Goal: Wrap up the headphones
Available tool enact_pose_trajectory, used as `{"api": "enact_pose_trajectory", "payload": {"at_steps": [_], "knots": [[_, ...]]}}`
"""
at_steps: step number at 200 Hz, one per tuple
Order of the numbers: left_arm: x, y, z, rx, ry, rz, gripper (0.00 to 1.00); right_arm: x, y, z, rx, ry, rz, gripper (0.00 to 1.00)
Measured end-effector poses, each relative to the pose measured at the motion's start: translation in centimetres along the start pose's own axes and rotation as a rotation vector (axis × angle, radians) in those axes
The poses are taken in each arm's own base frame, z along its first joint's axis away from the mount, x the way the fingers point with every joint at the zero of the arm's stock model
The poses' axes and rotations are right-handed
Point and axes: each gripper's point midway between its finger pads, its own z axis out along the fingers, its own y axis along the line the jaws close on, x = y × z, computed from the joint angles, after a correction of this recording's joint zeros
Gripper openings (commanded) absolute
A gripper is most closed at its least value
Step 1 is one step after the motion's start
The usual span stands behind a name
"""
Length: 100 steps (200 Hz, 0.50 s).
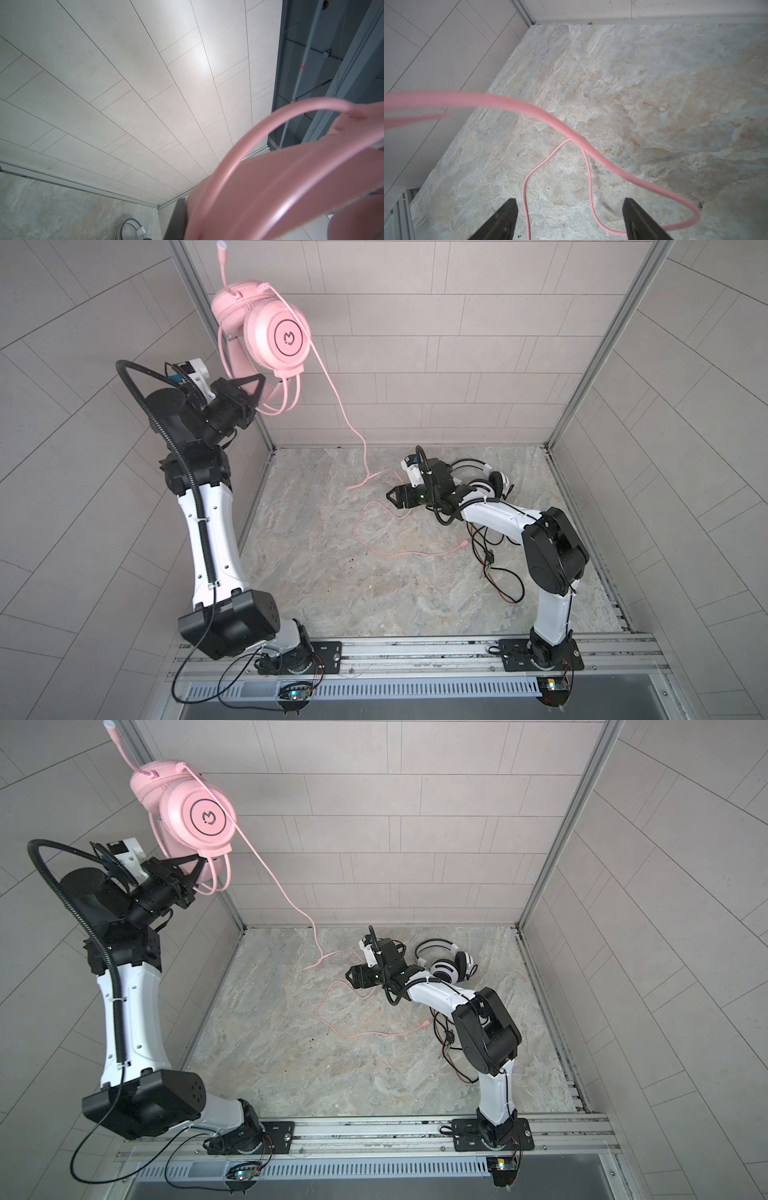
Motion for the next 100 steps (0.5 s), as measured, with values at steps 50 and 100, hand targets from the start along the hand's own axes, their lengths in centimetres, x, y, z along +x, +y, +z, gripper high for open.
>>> {"api": "enact_pose_trajectory", "payload": {"at_steps": [50,100], "knots": [[-1.1,1.3,0.9,0.040,0.013,-0.094,0.00,1.4,-2.1,-0.4,0.043,0.057,-0.066,0.81],[-1.1,0.9,0.9,0.053,0.018,-0.092,0.00,1.5,-1.9,-0.5,-0.018,0.066,-0.079,0.82]]}}
